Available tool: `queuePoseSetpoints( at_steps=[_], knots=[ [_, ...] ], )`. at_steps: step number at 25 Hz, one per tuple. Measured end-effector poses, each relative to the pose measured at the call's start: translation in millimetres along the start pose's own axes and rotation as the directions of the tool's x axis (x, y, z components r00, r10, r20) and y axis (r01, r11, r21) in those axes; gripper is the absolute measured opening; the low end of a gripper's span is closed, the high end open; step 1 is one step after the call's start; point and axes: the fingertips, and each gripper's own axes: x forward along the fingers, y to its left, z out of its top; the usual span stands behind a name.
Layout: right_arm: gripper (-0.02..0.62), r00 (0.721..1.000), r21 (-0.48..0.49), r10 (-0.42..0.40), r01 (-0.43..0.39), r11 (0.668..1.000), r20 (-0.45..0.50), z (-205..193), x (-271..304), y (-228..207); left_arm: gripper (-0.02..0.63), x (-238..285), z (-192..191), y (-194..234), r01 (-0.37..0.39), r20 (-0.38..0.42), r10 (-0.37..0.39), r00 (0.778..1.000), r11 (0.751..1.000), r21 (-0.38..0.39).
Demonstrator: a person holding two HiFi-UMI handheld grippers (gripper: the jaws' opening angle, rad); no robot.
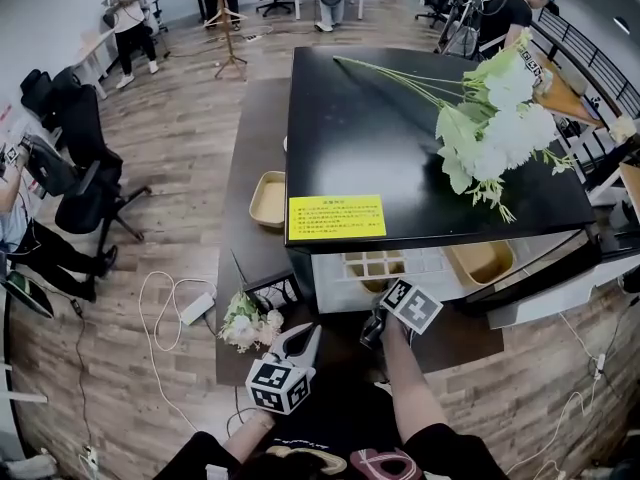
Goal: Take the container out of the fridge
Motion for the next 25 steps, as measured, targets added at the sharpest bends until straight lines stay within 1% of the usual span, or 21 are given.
queuePoseSetpoints(
  at_steps=[6,10,13,16,18,22,25],
  knots=[
    [0.148,0.999,0.010,-0.018,0.018,1.000,-0.029,-7,7,3,0.008,-1,1,2,0.006,-0.009,-0.006,1.000,1.000,0.015],
    [0.121,0.995,-0.001,-0.050,0.050,0.999,-0.081,-17,10,0,0.008,-4,-2,5,-0.001,-0.012,0.001,1.000,1.000,0.008],
    [0.088,0.996,0.015,-0.066,0.068,0.998,-0.060,-14,9,-5,0.008,-8,-3,11,-0.016,-0.011,0.016,1.000,1.000,-0.001],
    [0.032,0.994,0.022,-0.095,0.096,0.995,-0.050,-12,6,-10,0.008,-10,-3,15,-0.025,-0.008,0.025,1.000,1.000,-0.007],
    [0.031,0.993,0.015,-0.103,0.104,0.995,-0.049,-13,5,-11,0.008,-11,-4,17,-0.027,-0.010,0.027,1.000,1.000,-0.011],
    [0.023,0.993,0.039,-0.108,0.110,0.993,-0.051,-14,2,-17,0.008,-9,-5,14,-0.013,-0.014,0.013,1.000,1.000,-0.004],
    [0.015,0.993,0.037,-0.113,0.114,0.993,-0.042,-12,-3,-21,0.008,-9,-5,12,-0.002,-0.015,0.002,1.000,1.000,0.002]
  ],
)
